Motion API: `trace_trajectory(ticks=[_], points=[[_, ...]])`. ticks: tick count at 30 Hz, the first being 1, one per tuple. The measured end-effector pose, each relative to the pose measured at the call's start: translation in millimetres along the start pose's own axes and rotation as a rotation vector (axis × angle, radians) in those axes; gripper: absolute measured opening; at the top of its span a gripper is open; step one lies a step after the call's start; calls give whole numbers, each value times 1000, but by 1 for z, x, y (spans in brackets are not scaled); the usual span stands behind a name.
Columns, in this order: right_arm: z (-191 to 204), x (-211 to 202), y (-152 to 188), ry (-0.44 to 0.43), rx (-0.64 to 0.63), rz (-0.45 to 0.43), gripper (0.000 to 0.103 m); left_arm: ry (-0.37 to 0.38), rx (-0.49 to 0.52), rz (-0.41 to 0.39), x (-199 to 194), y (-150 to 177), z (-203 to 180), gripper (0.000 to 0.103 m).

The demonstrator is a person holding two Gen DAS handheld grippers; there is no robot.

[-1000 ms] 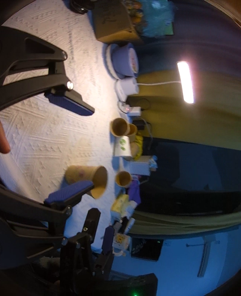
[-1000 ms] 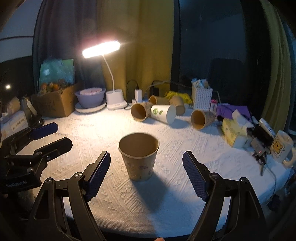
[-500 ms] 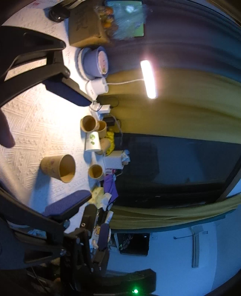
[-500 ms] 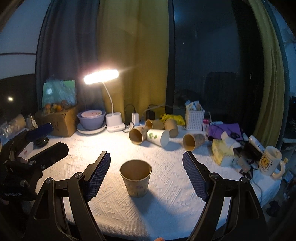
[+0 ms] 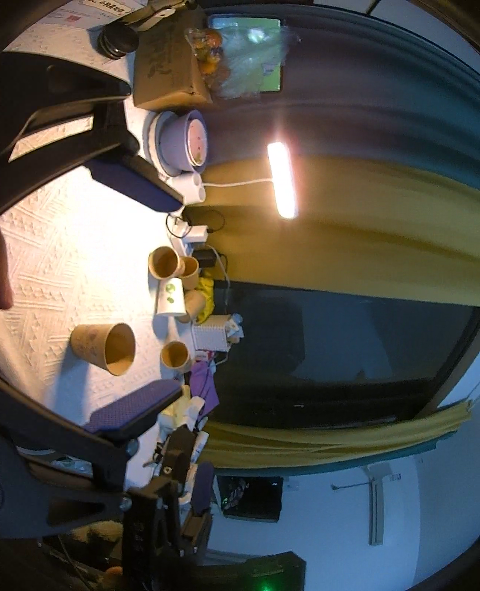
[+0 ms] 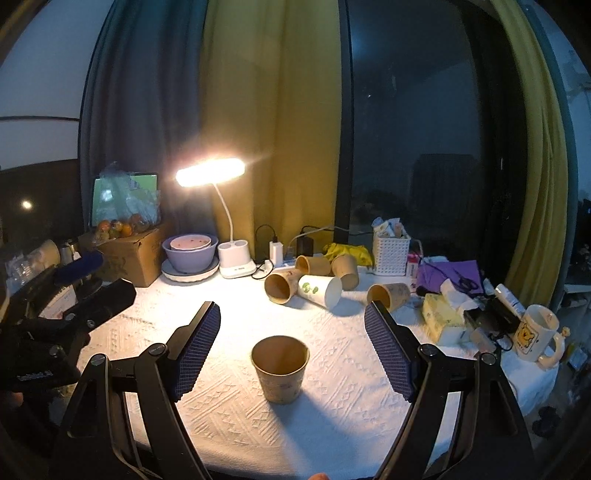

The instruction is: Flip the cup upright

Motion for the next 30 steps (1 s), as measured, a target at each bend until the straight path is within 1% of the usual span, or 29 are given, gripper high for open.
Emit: trace_trajectory(ticks=[12, 30], points=[[3, 9, 2, -10, -2, 23, 83, 10, -8, 18, 6, 4, 0, 93], [2, 12, 6, -7, 1, 23, 83, 13, -9, 28, 6, 7, 0, 93]])
Point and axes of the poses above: each gripper's, at about its wrist camera, not at the fingertips, and x roughly the way its jaws point, z to its left, y to its underside, the point moved 5 cm from there along x, roughly the way its jaws point, and after that the axes turned 14 degrees about z, right-handed, at the moved point
